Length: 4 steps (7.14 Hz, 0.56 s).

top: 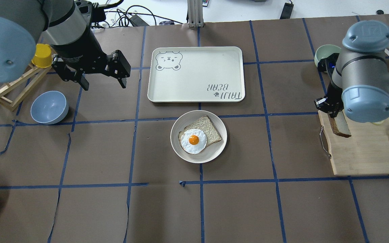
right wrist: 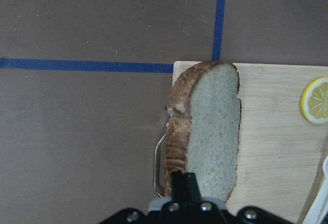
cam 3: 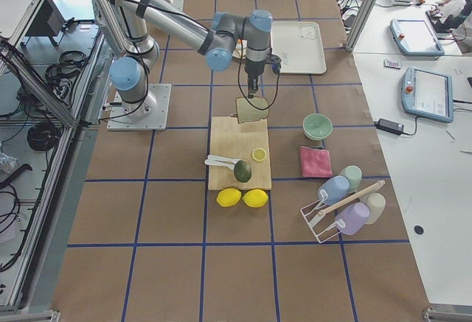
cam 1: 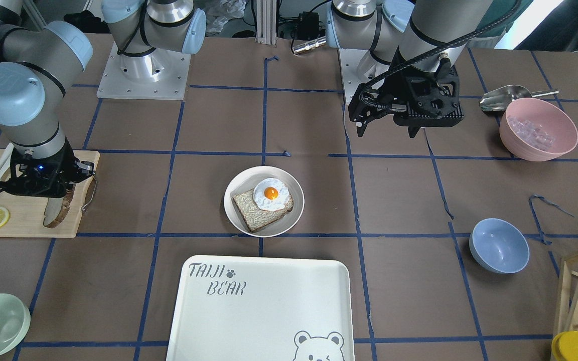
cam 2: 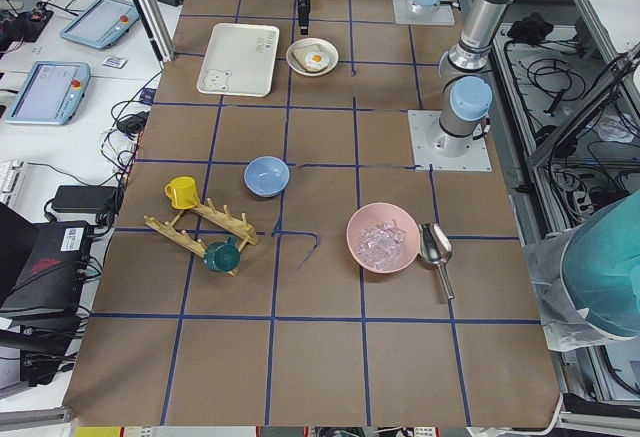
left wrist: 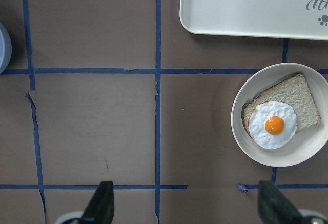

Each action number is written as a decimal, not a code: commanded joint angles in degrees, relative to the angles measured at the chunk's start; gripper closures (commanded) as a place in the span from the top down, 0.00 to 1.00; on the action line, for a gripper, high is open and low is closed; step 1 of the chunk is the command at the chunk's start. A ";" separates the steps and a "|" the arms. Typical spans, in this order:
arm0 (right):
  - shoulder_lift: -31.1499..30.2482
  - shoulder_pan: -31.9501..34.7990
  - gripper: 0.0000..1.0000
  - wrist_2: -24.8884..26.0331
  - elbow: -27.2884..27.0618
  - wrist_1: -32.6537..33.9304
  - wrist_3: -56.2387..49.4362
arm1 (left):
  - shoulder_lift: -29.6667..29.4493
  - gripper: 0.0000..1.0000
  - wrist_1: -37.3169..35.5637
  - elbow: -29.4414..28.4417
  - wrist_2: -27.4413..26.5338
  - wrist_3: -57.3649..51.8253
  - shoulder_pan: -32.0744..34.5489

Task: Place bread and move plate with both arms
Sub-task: 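Lift the bread slice and carry it over the white plate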

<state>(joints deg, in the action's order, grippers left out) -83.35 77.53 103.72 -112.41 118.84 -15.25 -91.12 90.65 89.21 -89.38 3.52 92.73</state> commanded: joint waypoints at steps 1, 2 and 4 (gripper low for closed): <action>-0.05 2.78 0.00 2.08 3.06 -2.63 2.84 | -0.02 1.00 -0.04 0.00 0.00 0.00 -0.01; 0.03 6.46 0.00 2.97 4.99 -3.95 4.51 | -0.02 1.00 -0.04 0.00 0.00 0.00 -0.01; 0.64 15.15 0.00 2.28 7.20 -8.07 16.06 | -0.02 1.00 -0.04 -0.09 0.00 0.00 -0.01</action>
<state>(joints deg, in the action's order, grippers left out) -83.18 87.17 106.20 -106.63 113.17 -6.52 -91.14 90.62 89.18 -89.38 3.52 92.72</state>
